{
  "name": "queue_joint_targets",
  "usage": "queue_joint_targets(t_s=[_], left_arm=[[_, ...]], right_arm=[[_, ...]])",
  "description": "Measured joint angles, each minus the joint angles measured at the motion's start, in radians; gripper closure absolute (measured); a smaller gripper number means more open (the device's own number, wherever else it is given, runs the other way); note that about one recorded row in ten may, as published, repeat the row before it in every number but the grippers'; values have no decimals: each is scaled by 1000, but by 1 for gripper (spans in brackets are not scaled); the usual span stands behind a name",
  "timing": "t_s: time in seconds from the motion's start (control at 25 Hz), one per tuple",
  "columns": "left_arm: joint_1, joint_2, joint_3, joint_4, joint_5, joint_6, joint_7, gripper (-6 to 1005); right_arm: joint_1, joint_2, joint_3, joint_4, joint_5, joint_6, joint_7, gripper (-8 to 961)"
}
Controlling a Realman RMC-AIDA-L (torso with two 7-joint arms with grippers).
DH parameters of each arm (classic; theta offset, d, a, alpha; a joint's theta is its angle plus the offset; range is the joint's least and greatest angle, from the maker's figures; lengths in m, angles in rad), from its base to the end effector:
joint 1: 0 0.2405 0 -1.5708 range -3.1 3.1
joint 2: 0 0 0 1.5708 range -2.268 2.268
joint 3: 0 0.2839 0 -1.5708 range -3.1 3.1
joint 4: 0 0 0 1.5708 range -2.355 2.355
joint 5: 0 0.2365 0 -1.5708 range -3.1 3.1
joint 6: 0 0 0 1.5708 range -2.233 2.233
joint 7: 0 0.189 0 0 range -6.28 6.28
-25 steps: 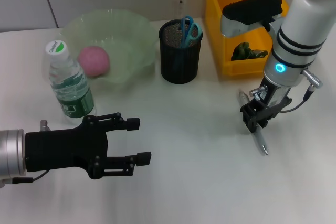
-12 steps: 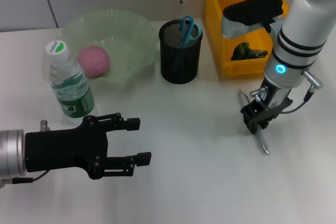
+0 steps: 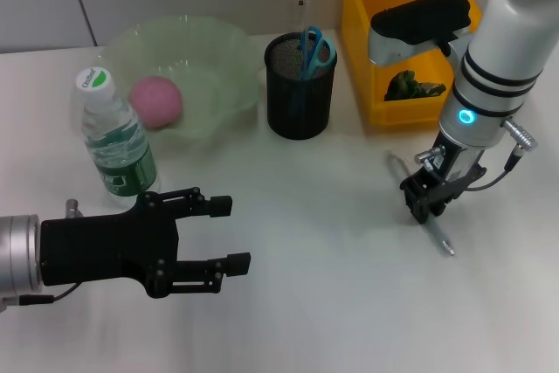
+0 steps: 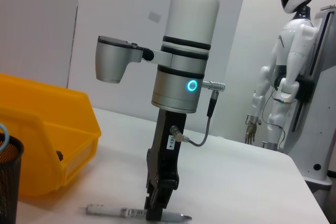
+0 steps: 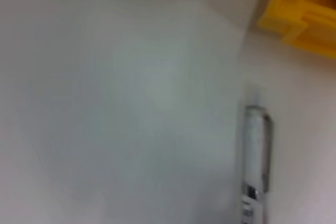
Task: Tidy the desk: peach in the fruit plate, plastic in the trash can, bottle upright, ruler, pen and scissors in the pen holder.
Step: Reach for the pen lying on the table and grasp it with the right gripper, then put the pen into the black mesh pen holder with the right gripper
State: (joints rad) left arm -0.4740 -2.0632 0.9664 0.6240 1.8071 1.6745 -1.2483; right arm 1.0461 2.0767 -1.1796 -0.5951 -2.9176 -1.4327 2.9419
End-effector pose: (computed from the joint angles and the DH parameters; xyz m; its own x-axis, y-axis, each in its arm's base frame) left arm -0.2577 0.3331 -0.0760 0.8195 0.2285 0.5255 0.2600 -0.9655 0.0143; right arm 0.2443 0.4463 -0.0870 0.2694 -0.9316 0.2440 -0.6855 -0.3635 -0.6309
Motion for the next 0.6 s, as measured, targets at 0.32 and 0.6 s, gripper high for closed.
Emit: queue_joint_targets(t_s=[0.32, 0.6], left_arm=[[0, 1, 0, 0, 0, 1, 0, 197], [0, 2, -1, -1, 0, 1, 0, 197]], right_arm=[[0, 0, 2, -11, 3, -1, -9, 797], [-34, 1, 9, -152, 135, -51, -91, 833]])
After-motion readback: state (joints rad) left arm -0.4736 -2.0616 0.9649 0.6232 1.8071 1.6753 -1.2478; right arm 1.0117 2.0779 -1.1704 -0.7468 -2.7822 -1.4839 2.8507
